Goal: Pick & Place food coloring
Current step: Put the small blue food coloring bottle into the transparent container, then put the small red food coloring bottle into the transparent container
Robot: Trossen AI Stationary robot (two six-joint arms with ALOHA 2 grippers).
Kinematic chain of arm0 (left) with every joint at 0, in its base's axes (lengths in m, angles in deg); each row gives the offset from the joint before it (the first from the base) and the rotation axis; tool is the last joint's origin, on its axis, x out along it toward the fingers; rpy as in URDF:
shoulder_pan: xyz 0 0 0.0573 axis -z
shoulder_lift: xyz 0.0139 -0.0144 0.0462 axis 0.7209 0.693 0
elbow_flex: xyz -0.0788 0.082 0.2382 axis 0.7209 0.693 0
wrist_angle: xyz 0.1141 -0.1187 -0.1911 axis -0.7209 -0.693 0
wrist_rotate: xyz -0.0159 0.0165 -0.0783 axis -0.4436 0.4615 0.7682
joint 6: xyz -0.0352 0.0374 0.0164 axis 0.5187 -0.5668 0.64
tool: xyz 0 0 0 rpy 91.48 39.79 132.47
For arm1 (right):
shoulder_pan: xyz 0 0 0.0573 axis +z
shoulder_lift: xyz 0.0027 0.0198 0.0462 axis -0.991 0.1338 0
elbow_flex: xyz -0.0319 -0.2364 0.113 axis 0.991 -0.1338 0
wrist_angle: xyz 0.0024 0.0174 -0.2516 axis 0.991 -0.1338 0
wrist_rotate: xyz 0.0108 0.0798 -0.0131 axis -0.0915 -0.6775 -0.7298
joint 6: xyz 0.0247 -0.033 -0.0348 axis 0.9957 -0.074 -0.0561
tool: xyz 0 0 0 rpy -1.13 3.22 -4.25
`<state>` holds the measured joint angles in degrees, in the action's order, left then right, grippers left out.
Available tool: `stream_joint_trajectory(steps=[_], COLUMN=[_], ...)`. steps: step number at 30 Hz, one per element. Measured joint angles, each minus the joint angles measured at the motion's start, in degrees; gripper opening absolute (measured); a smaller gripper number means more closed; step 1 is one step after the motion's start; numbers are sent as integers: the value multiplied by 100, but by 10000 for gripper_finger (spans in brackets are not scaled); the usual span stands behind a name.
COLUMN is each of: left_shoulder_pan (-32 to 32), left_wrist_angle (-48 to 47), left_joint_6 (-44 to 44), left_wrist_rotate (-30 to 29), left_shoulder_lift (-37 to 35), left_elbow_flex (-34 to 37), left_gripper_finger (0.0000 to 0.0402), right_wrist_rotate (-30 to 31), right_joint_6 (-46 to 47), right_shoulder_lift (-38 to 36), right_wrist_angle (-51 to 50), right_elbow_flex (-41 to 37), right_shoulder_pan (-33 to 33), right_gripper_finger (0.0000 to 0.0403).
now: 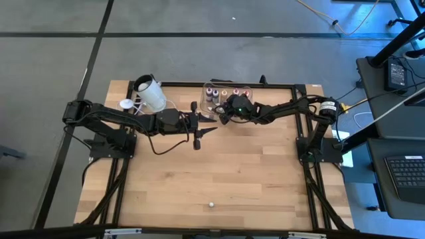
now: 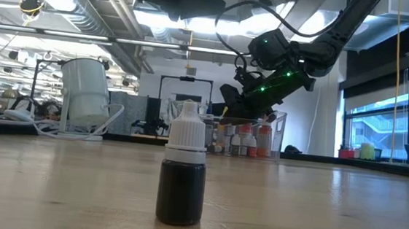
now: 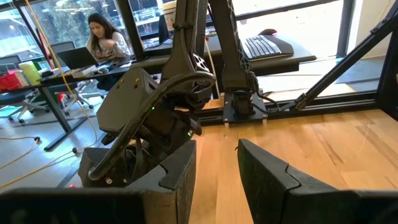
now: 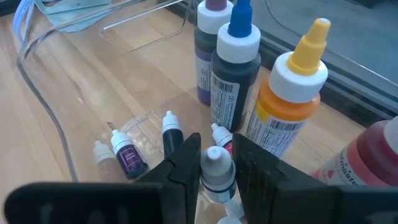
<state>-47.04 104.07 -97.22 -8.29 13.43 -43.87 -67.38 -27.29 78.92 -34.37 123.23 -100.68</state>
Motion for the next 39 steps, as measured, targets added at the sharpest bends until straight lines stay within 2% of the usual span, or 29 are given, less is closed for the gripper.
stream_joint_trajectory(steps=[11,21,25,28,32,36,39], left_shoulder_pan=[0,2,0,0,2,7,7], left_wrist_angle=[0,1,-9,-30,-46,-53,-52], left_joint_6=[2,2,2,2,1,-1,-2], left_wrist_rotate=[0,2,2,2,2,5,40], left_shoulder_lift=[0,0,0,-2,-1,0,-2], left_elbow_flex=[0,0,0,0,0,0,0], left_gripper_finger=[116,116,116,116,116,116,116], right_wrist_rotate=[3,28,28,-70,-673,-1925,-2704], right_joint_6=[25,135,-219,-688,-1423,-2345,-2808], right_shoulder_lift=[2,4,-71,-457,-1242,-2093,-2428], right_wrist_angle=[13,43,205,198,12,-887,-1579], right_elbow_flex=[-2,-2,-21,-2,33,37,37], right_shoulder_pan=[0,4,4,11,172,589,1033], right_gripper_finger=[95,147,155,156,156,156,156])
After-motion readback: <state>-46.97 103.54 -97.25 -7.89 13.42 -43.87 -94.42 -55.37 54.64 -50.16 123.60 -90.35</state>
